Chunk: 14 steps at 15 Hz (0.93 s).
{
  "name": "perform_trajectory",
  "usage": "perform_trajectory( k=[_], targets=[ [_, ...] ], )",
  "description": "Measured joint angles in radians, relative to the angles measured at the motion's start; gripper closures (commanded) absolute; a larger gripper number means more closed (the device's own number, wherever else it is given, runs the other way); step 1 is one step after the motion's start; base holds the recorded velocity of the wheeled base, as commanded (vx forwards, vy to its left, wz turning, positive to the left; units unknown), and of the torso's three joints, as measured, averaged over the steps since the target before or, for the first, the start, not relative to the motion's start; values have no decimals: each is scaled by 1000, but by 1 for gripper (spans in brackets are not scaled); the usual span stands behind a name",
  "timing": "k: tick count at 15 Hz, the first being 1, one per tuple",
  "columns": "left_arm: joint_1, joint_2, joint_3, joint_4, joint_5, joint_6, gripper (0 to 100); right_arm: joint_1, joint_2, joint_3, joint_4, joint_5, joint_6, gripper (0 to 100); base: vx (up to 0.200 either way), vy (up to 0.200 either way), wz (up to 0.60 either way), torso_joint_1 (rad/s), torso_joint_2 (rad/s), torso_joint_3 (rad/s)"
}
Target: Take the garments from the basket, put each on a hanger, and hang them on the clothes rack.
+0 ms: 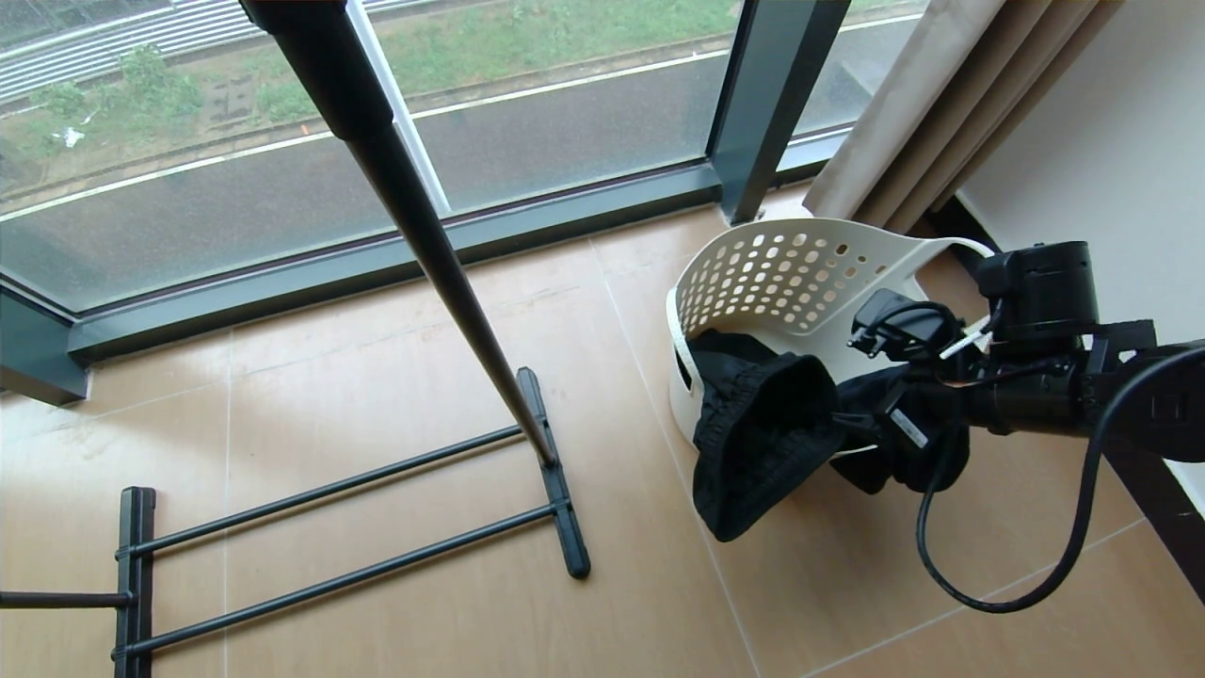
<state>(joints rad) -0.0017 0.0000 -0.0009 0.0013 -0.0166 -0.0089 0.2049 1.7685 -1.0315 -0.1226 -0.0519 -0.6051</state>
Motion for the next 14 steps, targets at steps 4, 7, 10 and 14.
perform_trajectory(
  k=[4,7,10,14],
  targets=[
    [0,0,0,0,-1,0,0,5,64,-47,-12,-13,-4,0,0,0,0,0,0,0],
    [0,0,0,0,-2,0,0,5,100,-80,-36,-13,-3,0,0,0,0,0,0,0],
    [0,0,0,0,-2,0,0,5,133,-109,-47,-14,-2,0,0,0,0,0,0,0],
    [0,0,0,0,-2,0,0,6,171,-126,-89,-14,0,0,0,0,0,0,0,0]
  ],
)
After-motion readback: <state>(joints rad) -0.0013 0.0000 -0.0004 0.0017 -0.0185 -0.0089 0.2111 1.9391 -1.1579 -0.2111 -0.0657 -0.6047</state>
